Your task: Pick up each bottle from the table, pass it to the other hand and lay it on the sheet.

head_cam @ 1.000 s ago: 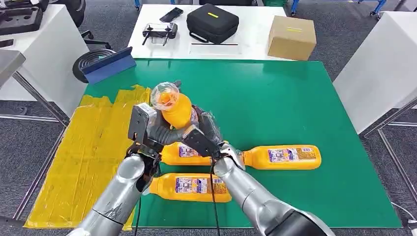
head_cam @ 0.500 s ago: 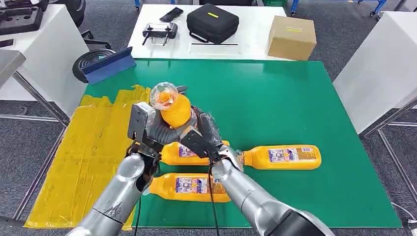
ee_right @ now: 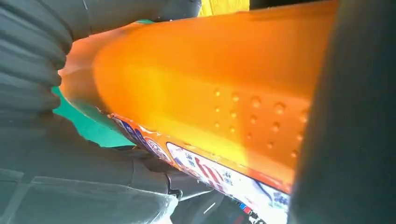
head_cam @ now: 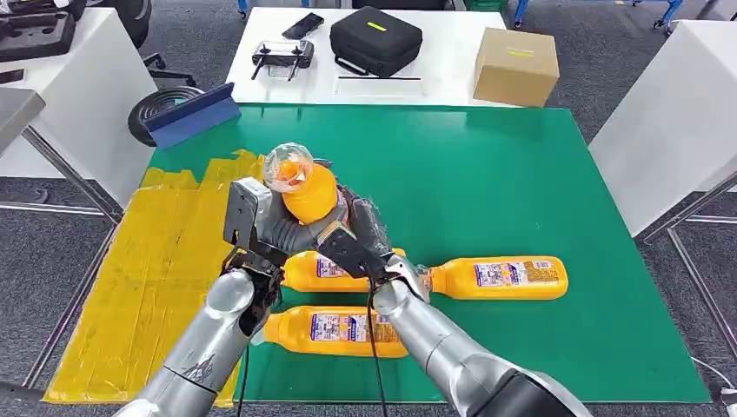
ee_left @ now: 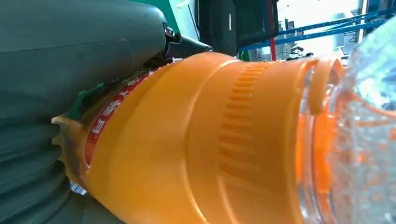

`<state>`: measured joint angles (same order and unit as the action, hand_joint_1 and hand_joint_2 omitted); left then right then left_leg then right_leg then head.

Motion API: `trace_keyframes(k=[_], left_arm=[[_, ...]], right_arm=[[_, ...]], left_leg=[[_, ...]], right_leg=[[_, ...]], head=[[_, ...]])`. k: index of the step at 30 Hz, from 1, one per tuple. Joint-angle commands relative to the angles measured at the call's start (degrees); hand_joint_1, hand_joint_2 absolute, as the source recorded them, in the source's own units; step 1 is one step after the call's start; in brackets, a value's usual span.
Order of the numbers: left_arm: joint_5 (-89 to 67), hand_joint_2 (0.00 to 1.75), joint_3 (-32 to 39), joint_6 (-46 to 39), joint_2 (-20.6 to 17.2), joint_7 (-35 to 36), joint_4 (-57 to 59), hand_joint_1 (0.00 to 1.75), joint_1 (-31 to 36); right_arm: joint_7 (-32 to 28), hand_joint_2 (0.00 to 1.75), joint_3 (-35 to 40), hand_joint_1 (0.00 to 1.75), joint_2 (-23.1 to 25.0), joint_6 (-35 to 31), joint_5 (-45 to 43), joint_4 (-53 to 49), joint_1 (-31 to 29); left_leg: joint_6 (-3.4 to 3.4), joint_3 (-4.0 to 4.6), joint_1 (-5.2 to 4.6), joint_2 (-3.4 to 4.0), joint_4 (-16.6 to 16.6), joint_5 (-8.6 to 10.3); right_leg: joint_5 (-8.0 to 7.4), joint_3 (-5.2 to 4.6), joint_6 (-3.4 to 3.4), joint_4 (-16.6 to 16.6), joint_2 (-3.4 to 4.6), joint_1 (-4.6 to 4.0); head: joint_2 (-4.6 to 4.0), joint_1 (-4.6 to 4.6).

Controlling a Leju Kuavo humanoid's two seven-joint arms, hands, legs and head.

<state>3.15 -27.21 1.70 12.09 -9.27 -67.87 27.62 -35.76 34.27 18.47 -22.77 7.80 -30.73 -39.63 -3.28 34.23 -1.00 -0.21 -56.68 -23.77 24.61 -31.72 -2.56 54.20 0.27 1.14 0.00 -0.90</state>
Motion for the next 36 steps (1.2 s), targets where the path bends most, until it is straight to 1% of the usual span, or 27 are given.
trace_keyframes(k=[1,2,6,7,8,9,10,11,13,14,15,16,19,20,22,24,25,26,31,32,34,36], left_arm=[[-0.2,1.75,-2.2,-0.9,-1.2,-1.5,-0.5,1.75,2.3],[-0.2,1.75,-1.6,-1.4,-1.7,-1.7,-1.4,1.75,2.1],[0.3,1.75,1.8,-2.6,-3.2,-2.2,-6.1,1.75,0.4],[0.2,1.75,3.7,-4.4,-3.7,-3.0,-7.9,1.75,-0.4],[0.2,1.75,5.4,-5.2,-4.3,-3.4,-9.5,1.75,-1.0],[0.2,1.75,7.4,-5.4,-4.9,-3.2,-11.5,1.75,-1.9],[0.1,1.75,8.7,-5.2,-5.4,-3.1,-12.5,1.75,-2.3],[0.2,1.75,9.3,-4.6,-5.6,-3.2,-13.0,1.75,-2.6],[0.2,1.75,9.3,-4.6,-5.6,-3.2,-13.0,1.75,-2.6],[0.2,1.75,9.3,-4.6,-5.6,-3.2,-13.0,1.75,-2.6],[0.2,1.75,9.3,-4.6,-5.6,-3.2,-13.0,1.75,-2.6],[0.1,1.75,9.5,-5.1,-5.4,-3.4,-12.8,1.75,-2.7],[0.2,1.75,12.4,-5.7,-6.2,-3.4,-12.8,1.75,-2.5],[-0.3,1.75,13.3,-6.7,-6.3,-3.6,-12.9,1.75,-2.8],[-3.8,1.75,14.5,-9.6,-6.4,-3.9,-12.7,1.75,-3.3],[-9.4,1.75,16.3,-14.9,-6.1,-4.5,-11.8,1.75,-3.1],[-10.9,1.75,16.9,-16.2,-6.0,-4.7,-11.4,1.75,-3.0],[-12.7,1.75,17.4,-17.5,-5.9,-4.8,-11.0,1.75,-2.8],[-12.8,1.75,17.6,-17.6,-6.0,-4.8,-10.8,1.75,-2.7],[-12.9,1.75,17.4,-17.5,-5.8,-4.8,-10.8,1.75,-2.6],[-16.4,1.75,17.5,-20.2,-5.9,-4.5,-10.0,1.75,-2.4],[-25.5,1.75,17.8,-26.9,-7.1,-4.9,-5.6,1.75,-0.8]], right_arm=[[-0.2,1.75,2.0,1.75,1.0,0.2,0.3,-2.1,-2.3],[-0.2,1.75,1.2,1.75,0.6,0.3,0.1,-2.8,-2.1],[-0.4,1.75,-1.7,1.75,-1.1,-0.3,0.1,-6.8,-0.9],[0.2,1.75,-2.8,1.59,-1.7,0.3,0.2,-10.3,0.6],[0.4,1.75,-3.8,0.07,-2.5,0.4,0.3,-14.1,2.3],[0.9,1.75,-5.0,0.00,-3.5,0.7,0.6,-19.1,4.6],[1.7,1.75,-5.7,0.00,-4.3,1.3,0.7,-22.7,6.1],[2.6,1.75,-5.8,0.00,-4.8,1.7,1.1,-24.5,6.9],[2.6,1.75,-5.8,0.00,-4.8,1.7,1.1,-24.5,6.9],[2.6,1.75,-5.8,0.00,-4.8,1.7,1.1,-24.5,6.9],[2.6,1.75,-5.8,0.00,-4.8,1.7,1.1,-24.5,6.9],[2.4,1.75,-6.0,0.00,-4.9,1.6,1.2,-25.3,7.2],[3.4,1.75,-7.3,0.00,-6.9,2.8,1.0,-33.3,9.9],[3.6,1.75,-7.5,0.00,-7.5,2.9,1.1,-35.7,10.9],[4.4,1.75,-7.4,0.00,-9.0,2.7,2.5,-41.7,13.7],[5.1,1.75,-6.8,0.00,-10.3,2.2,4.1,-48.1,16.3],[5.5,1.75,-6.4,0.00,-11.0,1.9,4.9,-50.6,17.3],[6.0,1.75,-6.0,0.00,-11.5,1.1,6.1,-52.2,17.9],[6.5,1.75,-5.8,0.00,-11.7,1.1,6.3,-53.1,18.2],[6.5,1.75,-5.8,0.00,-11.6,1.1,6.3,-53.1,18.2],[6.5,1.75,-5.6,0.00,-11.8,0.5,6.9,-53.3,18.5],[6.9,1.75,-4.7,0.00,-13.7,-0.6,8.6,-58.3,21.5]], left_leg=[[0.15,0.01,0.04,0.02,-0.1,-0.03],[0.25,-0.07,0.06,0.04,-0.1,-0.10],[0.21,-0.03,0.05,0.07,-0.1,-0.06],[0.17,-0.01,0.05,0.04,0.0,-0.03],[0.25,-0.10,0.06,0.03,-0.1,-0.08],[0.21,-0.08,0.05,0.04,0.0,-0.06],[0.16,-0.04,0.05,0.06,0.0,-0.03],[0.25,-0.14,0.09,0.09,0.0,-0.10],[0.14,-0.01,0.07,0.06,0.0,-0.02],[0.27,-0.14,0.09,0.08,0.0,-0.11],[0.18,-0.04,0.06,-0.01,0.0,-0.03],[0.30,-0.16,0.09,-0.06,-0.1,-0.09],[0.14,0.05,0.06,-0.07,0.0,0.00],[0.22,-0.04,0.09,-0.07,0.0,-0.06],[0.15,0.02,0.07,-0.07,0.0,-0.01],[0.20,-0.05,0.07,-0.13,0.0,-0.04],[0.16,0.01,0.07,-0.12,0.0,-0.02],[0.26,-0.11,0.09,-0.17,0.0,-0.10],[0.16,0.07,0.06,-0.10,0.0,-0.02],[0.27,-0.08,0.08,-0.14,0.0,-0.09],[0.14,0.07,0.05,-0.08,0.0,-0.01],[0.21,-0.02,0.07,-0.07,0.0,-0.04]], right_leg=[[0.03,0.00,0.10,0.0,-0.01,-0.04],[0.10,0.07,0.15,0.1,0.01,-0.05],[0.05,0.03,0.13,0.1,0.04,-0.05],[0.03,0.03,0.11,0.0,0.00,-0.04],[0.08,0.11,0.16,0.1,-0.01,-0.05],[0.05,0.08,0.13,0.0,0.01,-0.04],[0.00,0.04,0.10,0.0,0.03,-0.05],[0.07,0.15,0.16,0.0,0.05,-0.08],[0.01,0.02,0.09,0.0,0.02,-0.05],[0.10,0.15,0.17,0.0,0.01,-0.07],[0.05,0.04,0.11,0.0,-0.06,-0.04],[0.13,0.18,0.19,0.0,-0.12,-0.07],[0.01,-0.03,0.09,0.0,-0.10,-0.04],[0.07,0.07,0.14,0.0,-0.12,-0.06],[0.03,0.01,0.09,0.0,-0.11,-0.04],[0.08,0.10,0.13,0.0,-0.17,-0.04],[0.05,0.03,0.10,0.0,-0.15,-0.04],[0.15,0.18,0.17,0.0,-0.22,-0.06],[0.04,-0.04,0.10,0.0,-0.14,-0.05],[0.12,0.13,0.17,0.0,-0.19,-0.06],[0.02,-0.05,0.09,0.0,-0.12,-0.03],[0.06,0.04,0.13,0.0,-0.12,-0.04]], head=[[0.00,0.00],[0.00,0.00],[0.00,0.00],[0.00,-0.02],[0.00,0.00],[0.00,0.00],[0.00,0.00],[0.00,0.00],[0.00,-0.02],[0.00,0.02],[0.00,0.00],[0.00,0.00],[0.00,0.00],[0.00,-0.02],[0.00,-0.02],[0.00,-0.02],[0.00,-0.02],[0.00,0.00],[0.00,0.00],[0.00,0.00],[0.00,-0.02],[0.00,0.00]])
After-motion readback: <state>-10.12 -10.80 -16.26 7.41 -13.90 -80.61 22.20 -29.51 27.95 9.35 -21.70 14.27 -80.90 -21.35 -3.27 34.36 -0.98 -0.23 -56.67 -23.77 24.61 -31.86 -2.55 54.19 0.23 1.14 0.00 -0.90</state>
